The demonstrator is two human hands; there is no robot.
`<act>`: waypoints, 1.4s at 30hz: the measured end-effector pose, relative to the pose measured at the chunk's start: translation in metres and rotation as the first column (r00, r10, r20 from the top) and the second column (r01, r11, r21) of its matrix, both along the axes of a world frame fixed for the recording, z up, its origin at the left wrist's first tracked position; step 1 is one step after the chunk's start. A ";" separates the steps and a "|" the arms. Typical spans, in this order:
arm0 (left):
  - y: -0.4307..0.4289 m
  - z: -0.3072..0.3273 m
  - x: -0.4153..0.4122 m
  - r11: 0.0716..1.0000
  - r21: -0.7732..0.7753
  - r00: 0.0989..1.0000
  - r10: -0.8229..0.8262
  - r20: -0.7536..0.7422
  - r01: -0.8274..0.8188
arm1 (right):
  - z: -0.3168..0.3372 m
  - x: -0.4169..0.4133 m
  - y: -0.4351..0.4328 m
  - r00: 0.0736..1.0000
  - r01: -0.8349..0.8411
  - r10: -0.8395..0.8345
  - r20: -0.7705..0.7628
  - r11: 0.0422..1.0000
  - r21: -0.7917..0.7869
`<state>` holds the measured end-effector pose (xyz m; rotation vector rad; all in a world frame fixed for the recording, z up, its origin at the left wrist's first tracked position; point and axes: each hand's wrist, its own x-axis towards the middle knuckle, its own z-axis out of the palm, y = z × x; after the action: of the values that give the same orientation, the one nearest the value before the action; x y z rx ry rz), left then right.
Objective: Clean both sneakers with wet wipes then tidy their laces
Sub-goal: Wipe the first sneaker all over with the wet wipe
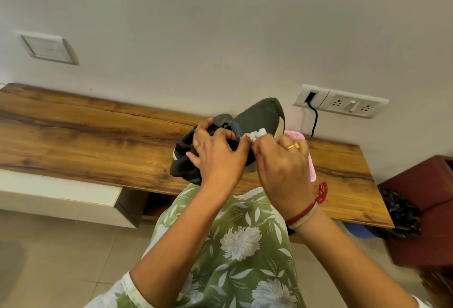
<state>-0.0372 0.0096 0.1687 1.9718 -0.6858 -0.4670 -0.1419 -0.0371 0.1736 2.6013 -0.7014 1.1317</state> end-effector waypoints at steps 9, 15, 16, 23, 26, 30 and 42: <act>0.004 -0.007 0.012 0.995 0.007 0.994 0.102 -0.038 -0.102 | -0.004 0.011 -0.017 0.997 -0.077 0.078 0.010 0.994 -0.072; 0.004 -0.009 0.013 0.998 0.031 0.998 0.058 -0.011 -0.058 | -0.008 0.009 -0.031 0.995 -0.102 0.102 -0.010 0.991 -0.084; 0.003 -0.009 0.013 0.998 0.022 0.999 0.051 -0.013 -0.051 | -0.004 0.011 -0.033 0.997 -0.078 0.080 0.019 0.994 -0.072; 0.004 -0.014 0.012 0.999 0.034 0.999 0.012 0.040 -0.014 | -0.016 0.006 -0.025 0.988 -0.131 0.129 -0.084 0.991 -0.019; 0.003 -0.013 0.010 0.999 0.030 0.998 -0.020 0.065 0.018 | 0.001 0.009 -0.030 0.998 -0.058 0.057 0.042 0.998 0.026; 0.002 -0.009 0.012 0.995 0.043 0.991 -0.096 0.091 0.092 | 0.003 0.014 -0.019 0.989 -0.134 0.133 -0.061 0.991 -0.010; 0.013 -0.012 0.040 0.969 0.199 0.974 -0.174 0.143 0.144 | 0.055 -0.004 -0.057 0.719 -0.648 -0.255 0.647 0.091 0.756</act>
<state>0.0027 0.0230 0.1568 2.1578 -0.9363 -0.4894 -0.1457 -0.0943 0.2288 3.3216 -1.8794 2.4881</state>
